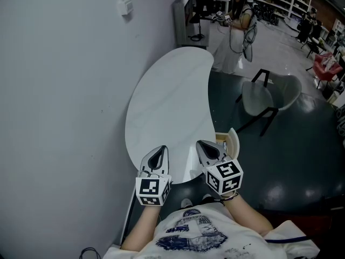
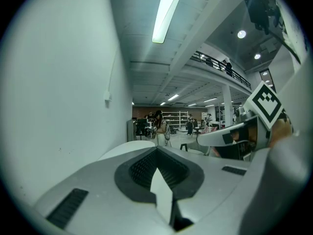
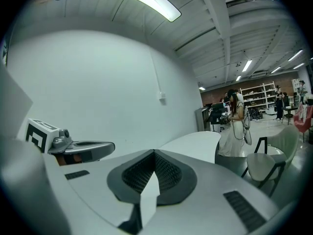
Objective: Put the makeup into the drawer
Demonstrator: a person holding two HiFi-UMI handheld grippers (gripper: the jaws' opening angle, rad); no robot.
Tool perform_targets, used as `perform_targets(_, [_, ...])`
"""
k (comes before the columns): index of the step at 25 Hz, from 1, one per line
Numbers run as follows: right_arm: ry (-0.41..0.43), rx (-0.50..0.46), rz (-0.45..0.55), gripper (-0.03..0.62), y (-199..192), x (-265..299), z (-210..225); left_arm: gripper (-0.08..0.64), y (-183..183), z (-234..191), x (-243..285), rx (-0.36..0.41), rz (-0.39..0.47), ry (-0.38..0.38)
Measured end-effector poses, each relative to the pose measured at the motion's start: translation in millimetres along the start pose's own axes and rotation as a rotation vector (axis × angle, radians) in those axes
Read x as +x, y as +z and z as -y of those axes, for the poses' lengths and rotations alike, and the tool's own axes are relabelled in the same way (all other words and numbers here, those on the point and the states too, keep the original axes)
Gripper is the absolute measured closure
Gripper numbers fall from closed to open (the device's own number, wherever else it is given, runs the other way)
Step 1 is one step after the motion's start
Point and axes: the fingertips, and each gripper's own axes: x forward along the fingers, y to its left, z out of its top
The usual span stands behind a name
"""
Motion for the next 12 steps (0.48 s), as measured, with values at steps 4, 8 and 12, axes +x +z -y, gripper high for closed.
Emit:
perform_targets(4, [0.001,0.003,-0.004,0.572,-1.6,0.4,-0.4,0.520,-1.0,0.4,0.4,-0.001,-0.001,-0.003])
perform_targets(8, [-0.004,0.004,-0.004,0.573,-0.8,1.5,-0.5,0.520,-0.7,-0.2,2.5,-0.002,-0.003,-0.010])
perform_targets(12, [-0.008,0.005,-0.006,0.573,-1.6,1.2,1.2,0.520,-1.4,1.5,4.2,-0.003,-0.004,-0.017])
